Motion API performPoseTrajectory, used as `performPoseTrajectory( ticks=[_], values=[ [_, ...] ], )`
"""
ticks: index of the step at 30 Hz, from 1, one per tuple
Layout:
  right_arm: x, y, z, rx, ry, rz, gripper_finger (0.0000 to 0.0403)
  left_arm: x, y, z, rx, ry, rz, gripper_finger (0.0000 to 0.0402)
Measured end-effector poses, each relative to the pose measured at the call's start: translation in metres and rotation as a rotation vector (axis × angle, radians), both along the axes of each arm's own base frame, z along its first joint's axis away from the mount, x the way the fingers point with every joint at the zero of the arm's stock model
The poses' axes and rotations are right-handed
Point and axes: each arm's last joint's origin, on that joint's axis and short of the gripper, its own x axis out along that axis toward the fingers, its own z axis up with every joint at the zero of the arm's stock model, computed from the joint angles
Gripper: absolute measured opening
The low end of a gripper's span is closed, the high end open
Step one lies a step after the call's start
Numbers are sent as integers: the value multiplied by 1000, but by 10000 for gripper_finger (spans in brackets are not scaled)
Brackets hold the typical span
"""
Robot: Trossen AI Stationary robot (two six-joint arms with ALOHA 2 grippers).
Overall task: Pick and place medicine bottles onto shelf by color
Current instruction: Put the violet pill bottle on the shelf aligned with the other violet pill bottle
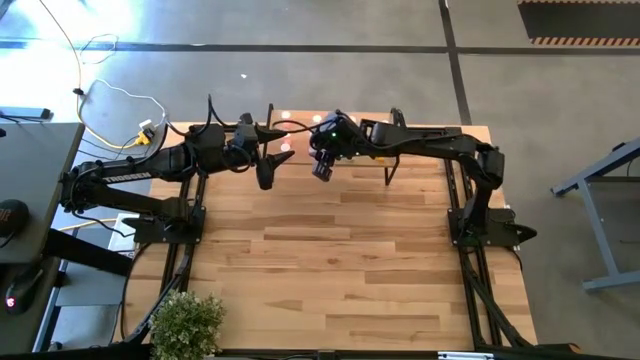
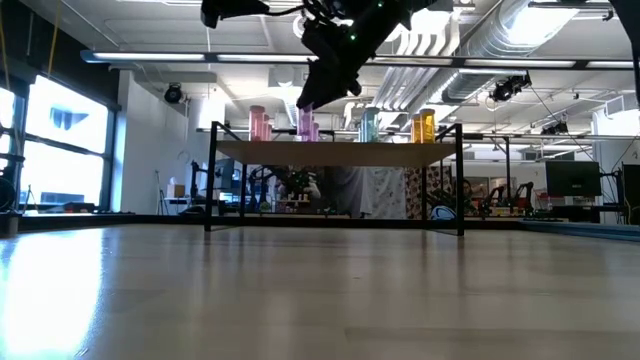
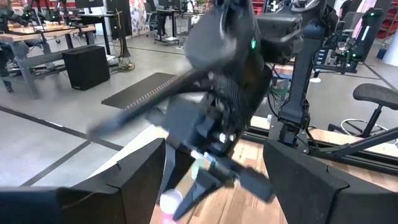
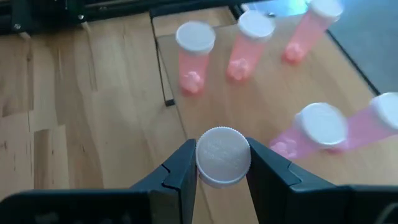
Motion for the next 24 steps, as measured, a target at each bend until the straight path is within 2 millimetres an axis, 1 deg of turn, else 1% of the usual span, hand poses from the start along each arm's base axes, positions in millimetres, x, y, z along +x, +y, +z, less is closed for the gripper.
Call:
performPoseTrajectory(
  ticks=[3, 9, 24],
  values=[
    [3, 0, -6, 7, 13, 4, 104, 0, 0, 0, 0, 0, 0, 260],
    [4, -3, -10, 6, 28, 4, 104, 0, 0, 0, 0, 0, 1, 260],
    [2, -7, -10, -3, 30, -6, 104, 0, 0, 0, 0, 0, 1, 260]
  ],
)
